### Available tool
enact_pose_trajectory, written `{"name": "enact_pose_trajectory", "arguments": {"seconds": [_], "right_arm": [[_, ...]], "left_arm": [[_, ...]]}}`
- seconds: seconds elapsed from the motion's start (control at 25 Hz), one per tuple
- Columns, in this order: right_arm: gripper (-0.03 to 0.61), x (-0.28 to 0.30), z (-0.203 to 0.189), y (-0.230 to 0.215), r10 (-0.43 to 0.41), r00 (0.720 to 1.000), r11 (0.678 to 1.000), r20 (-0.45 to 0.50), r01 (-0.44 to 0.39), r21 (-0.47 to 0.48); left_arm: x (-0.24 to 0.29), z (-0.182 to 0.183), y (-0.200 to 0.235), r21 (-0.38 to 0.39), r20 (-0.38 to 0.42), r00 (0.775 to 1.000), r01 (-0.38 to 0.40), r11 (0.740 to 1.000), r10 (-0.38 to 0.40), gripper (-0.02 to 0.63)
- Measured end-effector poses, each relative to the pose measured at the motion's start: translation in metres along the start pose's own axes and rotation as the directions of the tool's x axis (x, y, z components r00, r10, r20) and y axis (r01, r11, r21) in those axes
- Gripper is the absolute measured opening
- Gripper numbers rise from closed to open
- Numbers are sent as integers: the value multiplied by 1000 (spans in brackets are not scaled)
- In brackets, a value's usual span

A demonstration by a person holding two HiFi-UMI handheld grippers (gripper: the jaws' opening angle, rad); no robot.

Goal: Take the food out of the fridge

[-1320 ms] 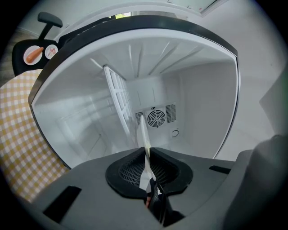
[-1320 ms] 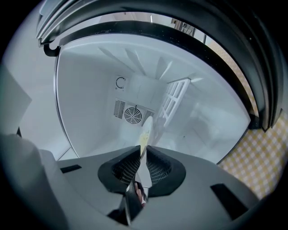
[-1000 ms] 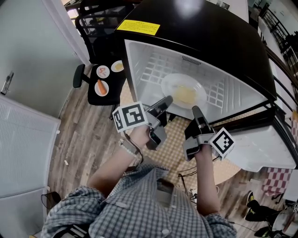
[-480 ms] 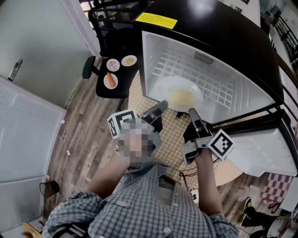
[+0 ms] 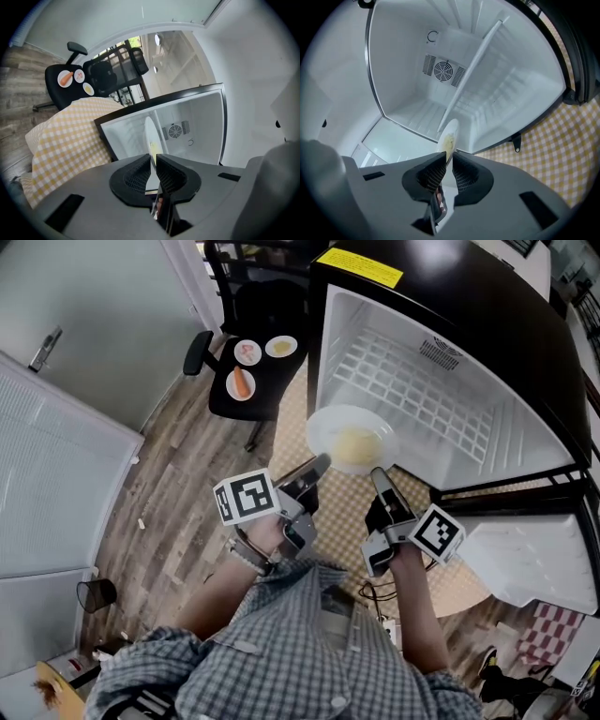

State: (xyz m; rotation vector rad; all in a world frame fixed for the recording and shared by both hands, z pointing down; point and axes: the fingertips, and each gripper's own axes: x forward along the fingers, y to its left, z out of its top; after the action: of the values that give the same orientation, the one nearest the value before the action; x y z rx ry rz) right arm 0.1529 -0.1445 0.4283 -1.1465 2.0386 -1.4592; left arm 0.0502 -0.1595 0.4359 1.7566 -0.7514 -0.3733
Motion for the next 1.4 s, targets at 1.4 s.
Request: {"name": "enact_pose_trajectory", "arguments": {"seconds": [1.4], "right_arm": [[40,11,-114,-155,-305,927,932,-217,338,132]], "left_arm": [[-14,-60,171,-36,-273,926,-281,959,261,52]]}}
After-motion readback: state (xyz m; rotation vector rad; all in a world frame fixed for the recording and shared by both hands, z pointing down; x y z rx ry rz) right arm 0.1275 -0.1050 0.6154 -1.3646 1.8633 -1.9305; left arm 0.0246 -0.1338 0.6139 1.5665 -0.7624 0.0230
